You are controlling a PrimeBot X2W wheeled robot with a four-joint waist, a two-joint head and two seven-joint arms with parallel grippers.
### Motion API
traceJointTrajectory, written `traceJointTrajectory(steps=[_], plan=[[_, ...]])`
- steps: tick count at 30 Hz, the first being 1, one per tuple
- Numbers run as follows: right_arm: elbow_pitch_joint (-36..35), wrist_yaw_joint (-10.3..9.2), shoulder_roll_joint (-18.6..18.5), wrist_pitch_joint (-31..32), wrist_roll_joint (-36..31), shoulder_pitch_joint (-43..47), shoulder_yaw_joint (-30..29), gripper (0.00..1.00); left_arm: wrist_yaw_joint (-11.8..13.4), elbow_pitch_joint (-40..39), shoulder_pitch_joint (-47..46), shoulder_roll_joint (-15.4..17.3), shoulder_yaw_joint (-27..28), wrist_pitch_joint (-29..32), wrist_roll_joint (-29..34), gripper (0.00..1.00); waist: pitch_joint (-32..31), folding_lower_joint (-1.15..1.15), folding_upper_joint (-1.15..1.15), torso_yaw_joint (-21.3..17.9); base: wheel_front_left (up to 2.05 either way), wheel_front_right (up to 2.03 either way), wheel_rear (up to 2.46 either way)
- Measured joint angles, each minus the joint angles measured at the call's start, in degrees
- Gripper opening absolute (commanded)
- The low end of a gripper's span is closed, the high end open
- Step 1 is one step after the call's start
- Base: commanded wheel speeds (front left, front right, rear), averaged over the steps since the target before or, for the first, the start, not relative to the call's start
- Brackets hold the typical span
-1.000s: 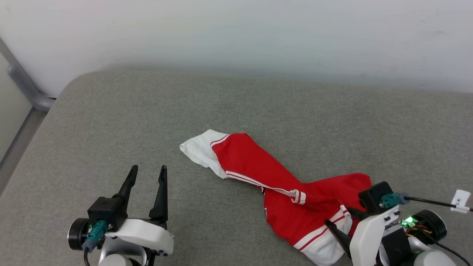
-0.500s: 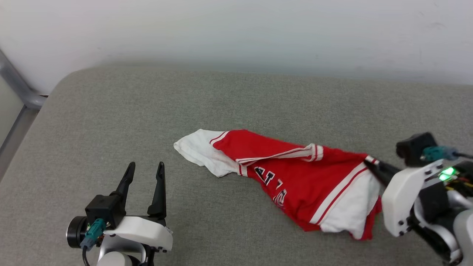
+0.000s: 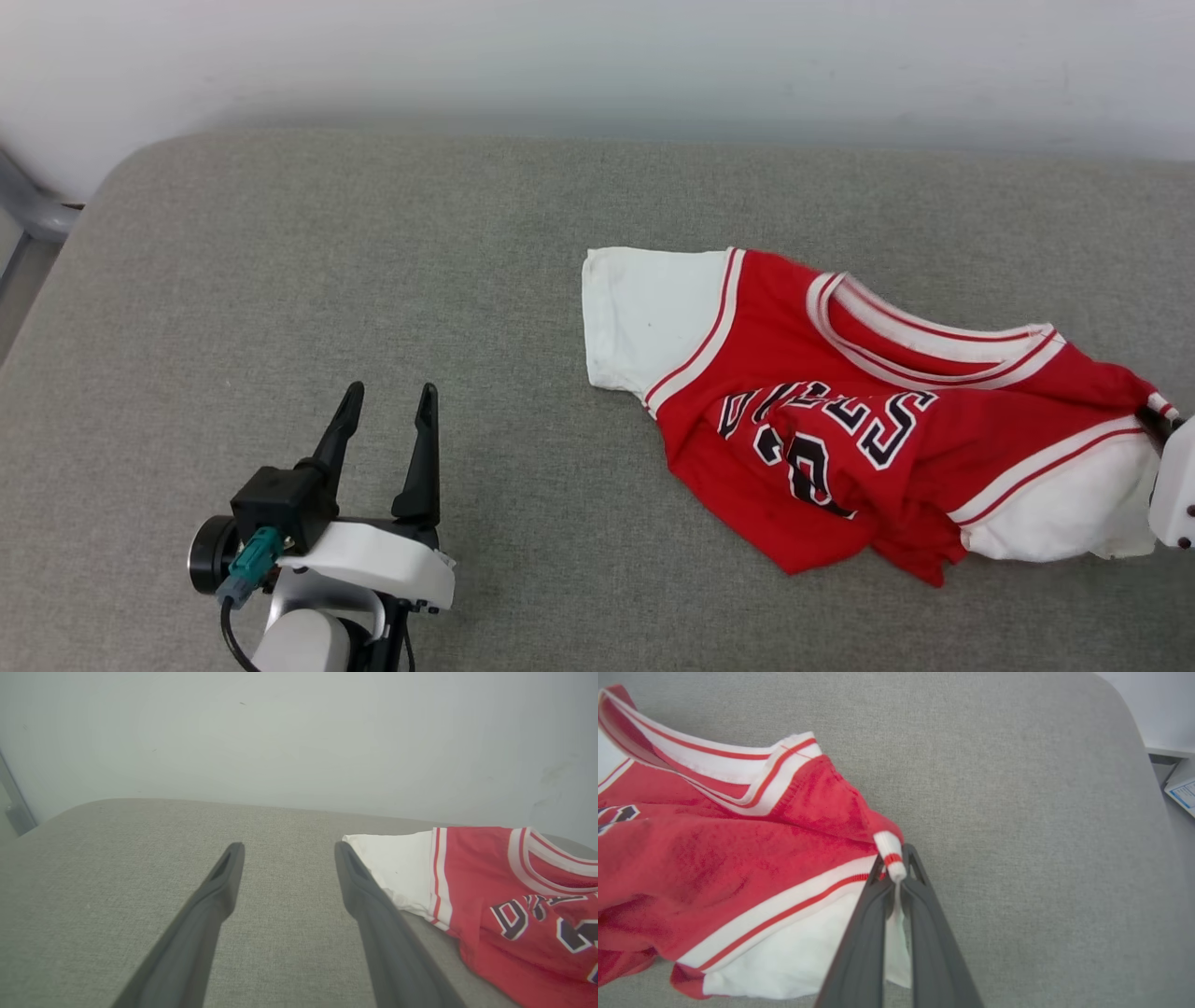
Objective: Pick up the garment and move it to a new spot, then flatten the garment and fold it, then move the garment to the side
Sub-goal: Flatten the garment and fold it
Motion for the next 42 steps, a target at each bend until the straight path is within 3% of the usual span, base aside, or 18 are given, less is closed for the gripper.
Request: traceJointTrajectory(steps=[5,6,9,10,20,26,33,42], plan=[[9.04,0.0,2.66,-6.48,0.52,-0.08,-2.46,0.0,-1.1,0.64,-1.83,-0.6,0.86,0.0,0.57,1.0,2.77,0.0,0.0,0.66,0.0,0.0,0.0],[9.9,0.0,3.2,-8.13,0.68,-0.24,-2.76,0.14,-1.35,0.83,-1.95,-0.7,1.0,0.0,0.62,1.0,3.05,0.0,0.0,0.75,0.0,0.0,0.0],[11.93,0.0,4.22,-12.58,0.98,-0.95,-2.78,1.0,-1.6,1.26,-1.98,-0.87,1.4,0.0,1.05,1.0,3.3,0.0,0.0,0.75,0.0,0.0,0.0],[11.93,0.0,4.22,-12.58,0.98,-0.95,-2.78,1.0,-1.6,1.26,-1.98,-0.87,1.4,0.0,1.05,1.0,3.3,0.0,0.0,0.75,0.0,0.0,0.0],[10.13,-0.01,7.66,-34.6,-5.13,-0.14,-5.68,1.0,-2.35,3.14,-0.55,-1.6,2.78,0.0,2.05,1.0,-0.49,0.0,0.0,-0.28,0.0,0.0,0.0],[5.55,0.0,10.51,-42.11,-7.92,4.3,-3.49,1.0,-2.44,4.0,1.31,-1.4,2.86,0.0,2.66,1.0,-3.98,-0.01,0.0,-1.21,0.0,0.0,0.0],[-0.23,0.0,14.52,-44.62,-9.39,10.52,0.11,1.0,-2.34,4.85,2.97,-0.9,2.78,0.0,2.94,1.0,-7.17,-0.01,0.0,-2.2,0.0,0.0,0.0],[-10.61,0.0,18.71,-43.05,-11.4,19.99,2.38,1.0,-1.81,4.9,4.14,-0.11,2.42,0.62,2.99,1.0,-9.37,-0.01,0.0,-3.56,0.0,0.0,0.0]])
